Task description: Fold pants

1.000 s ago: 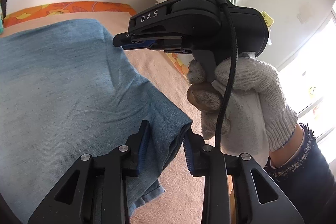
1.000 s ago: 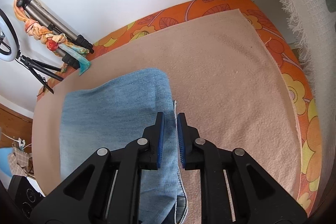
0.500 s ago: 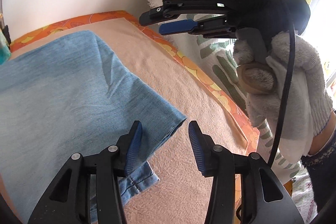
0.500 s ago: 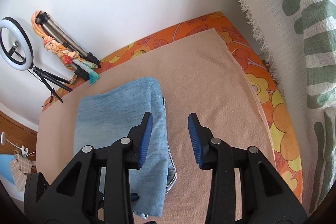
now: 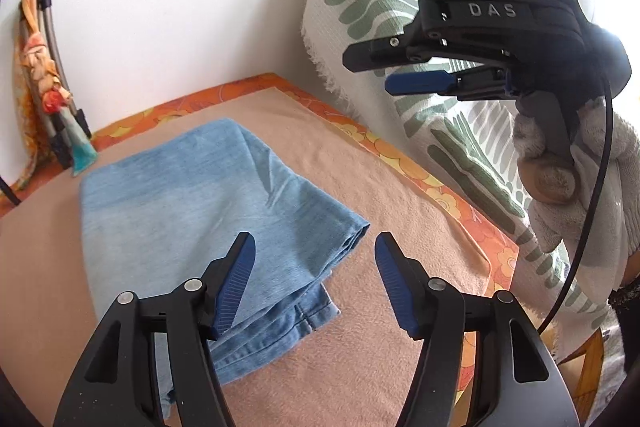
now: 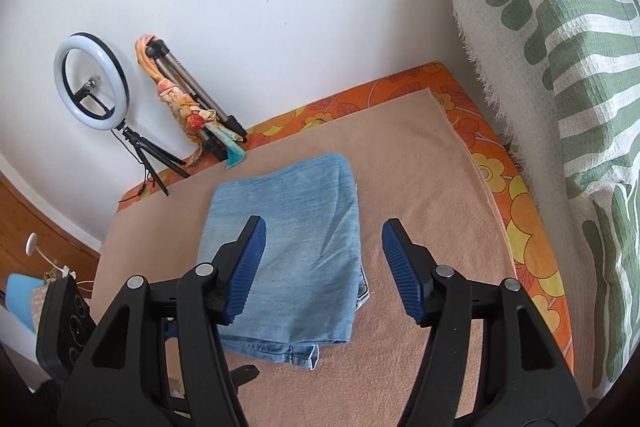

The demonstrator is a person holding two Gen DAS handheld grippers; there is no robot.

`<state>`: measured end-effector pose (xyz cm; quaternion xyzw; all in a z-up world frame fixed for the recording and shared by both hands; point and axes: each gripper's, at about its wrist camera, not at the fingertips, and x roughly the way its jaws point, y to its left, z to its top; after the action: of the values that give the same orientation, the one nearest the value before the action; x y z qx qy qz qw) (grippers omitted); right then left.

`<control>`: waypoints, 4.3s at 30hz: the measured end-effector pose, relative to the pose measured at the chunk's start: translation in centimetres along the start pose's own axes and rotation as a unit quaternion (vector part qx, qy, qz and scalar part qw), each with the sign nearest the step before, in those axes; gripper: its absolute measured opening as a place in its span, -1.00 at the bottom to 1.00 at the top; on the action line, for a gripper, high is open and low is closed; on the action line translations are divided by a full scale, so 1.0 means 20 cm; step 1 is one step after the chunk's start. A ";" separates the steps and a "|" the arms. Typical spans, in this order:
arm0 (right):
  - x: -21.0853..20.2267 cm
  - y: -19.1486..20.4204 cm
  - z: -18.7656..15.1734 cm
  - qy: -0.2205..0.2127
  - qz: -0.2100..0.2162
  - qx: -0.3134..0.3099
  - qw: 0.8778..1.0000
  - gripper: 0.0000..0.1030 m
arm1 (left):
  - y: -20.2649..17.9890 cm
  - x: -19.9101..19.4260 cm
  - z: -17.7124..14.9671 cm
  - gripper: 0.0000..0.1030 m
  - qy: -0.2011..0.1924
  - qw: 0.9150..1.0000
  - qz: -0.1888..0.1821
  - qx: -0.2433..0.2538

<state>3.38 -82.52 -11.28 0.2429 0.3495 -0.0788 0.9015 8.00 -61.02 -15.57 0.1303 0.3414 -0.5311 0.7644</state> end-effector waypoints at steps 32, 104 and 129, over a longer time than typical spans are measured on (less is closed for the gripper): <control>0.14 0.03 -0.30 0.009 0.009 -0.065 0.998 0.84 | 0.87 -0.12 -0.25 0.49 0.027 0.969 -0.046 -0.241; 0.55 0.16 0.12 0.025 0.016 -0.110 0.994 -0.60 | 1.00 0.27 0.15 -0.62 -0.027 0.960 -0.089 -0.264; 1.10 0.03 0.45 0.039 -0.087 -0.136 0.986 -0.58 | 1.12 0.71 0.35 -0.61 -0.001 0.973 0.003 -0.230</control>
<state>25.30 -85.86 -20.02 0.0893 0.4116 -0.0995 0.9015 33.69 -66.10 -23.49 -0.0488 0.4535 -0.4364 0.7756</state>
